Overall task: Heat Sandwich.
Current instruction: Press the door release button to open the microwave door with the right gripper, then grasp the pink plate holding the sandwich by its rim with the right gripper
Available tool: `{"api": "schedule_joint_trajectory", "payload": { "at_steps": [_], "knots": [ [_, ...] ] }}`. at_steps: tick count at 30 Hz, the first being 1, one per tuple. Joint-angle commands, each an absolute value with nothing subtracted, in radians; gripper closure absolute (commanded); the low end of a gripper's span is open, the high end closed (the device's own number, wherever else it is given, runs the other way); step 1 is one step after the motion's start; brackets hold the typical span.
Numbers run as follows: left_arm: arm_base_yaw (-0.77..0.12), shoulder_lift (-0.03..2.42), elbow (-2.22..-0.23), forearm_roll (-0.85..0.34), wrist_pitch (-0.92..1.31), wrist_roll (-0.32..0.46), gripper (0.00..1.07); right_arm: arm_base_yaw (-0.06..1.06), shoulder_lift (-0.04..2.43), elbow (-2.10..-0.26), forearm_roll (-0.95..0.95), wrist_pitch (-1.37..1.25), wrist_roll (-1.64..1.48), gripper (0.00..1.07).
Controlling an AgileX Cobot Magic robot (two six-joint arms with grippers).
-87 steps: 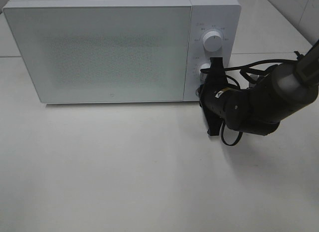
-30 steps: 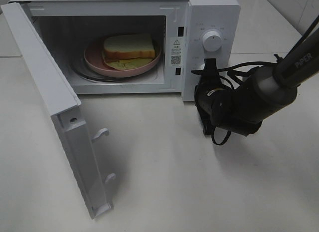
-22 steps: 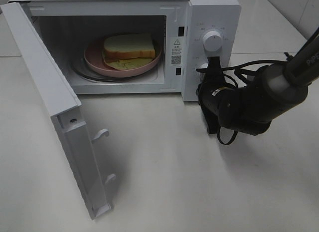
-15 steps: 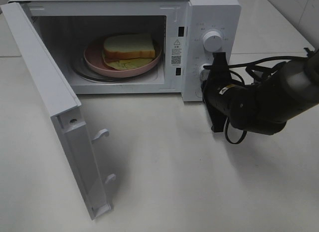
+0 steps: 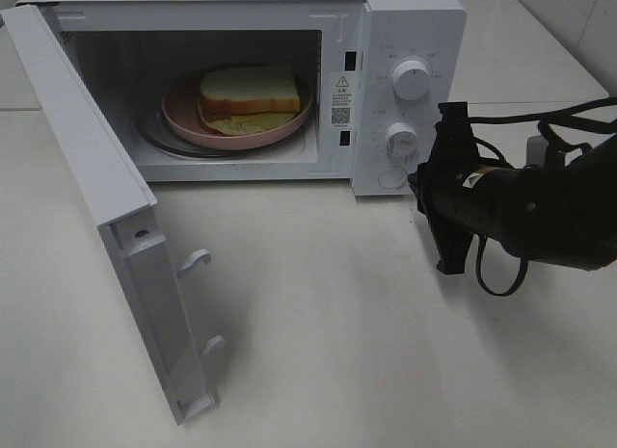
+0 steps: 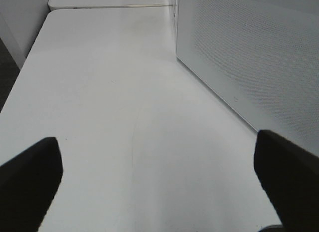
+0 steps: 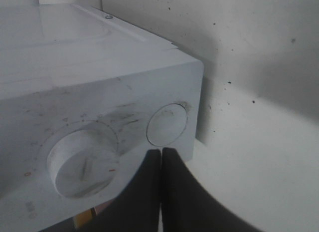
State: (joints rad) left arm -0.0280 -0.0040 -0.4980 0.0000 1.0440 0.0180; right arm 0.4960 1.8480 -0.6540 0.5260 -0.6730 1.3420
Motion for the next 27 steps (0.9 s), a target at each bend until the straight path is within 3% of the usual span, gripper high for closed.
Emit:
{"api": "schedule_joint_trajectory", "payload": {
  "at_steps": [1,27],
  "knots": [
    [-0.022,-0.031,-0.495,-0.008,1.029,0.017,0.05,0.491,1.786,-0.638,0.523,-0.593,1.3,1.05],
    [-0.022,-0.031,-0.495,-0.008,1.029,0.017,0.05,0.489,1.535,-0.719,0.517,0.161,0.487,1.01]
  ]
}}
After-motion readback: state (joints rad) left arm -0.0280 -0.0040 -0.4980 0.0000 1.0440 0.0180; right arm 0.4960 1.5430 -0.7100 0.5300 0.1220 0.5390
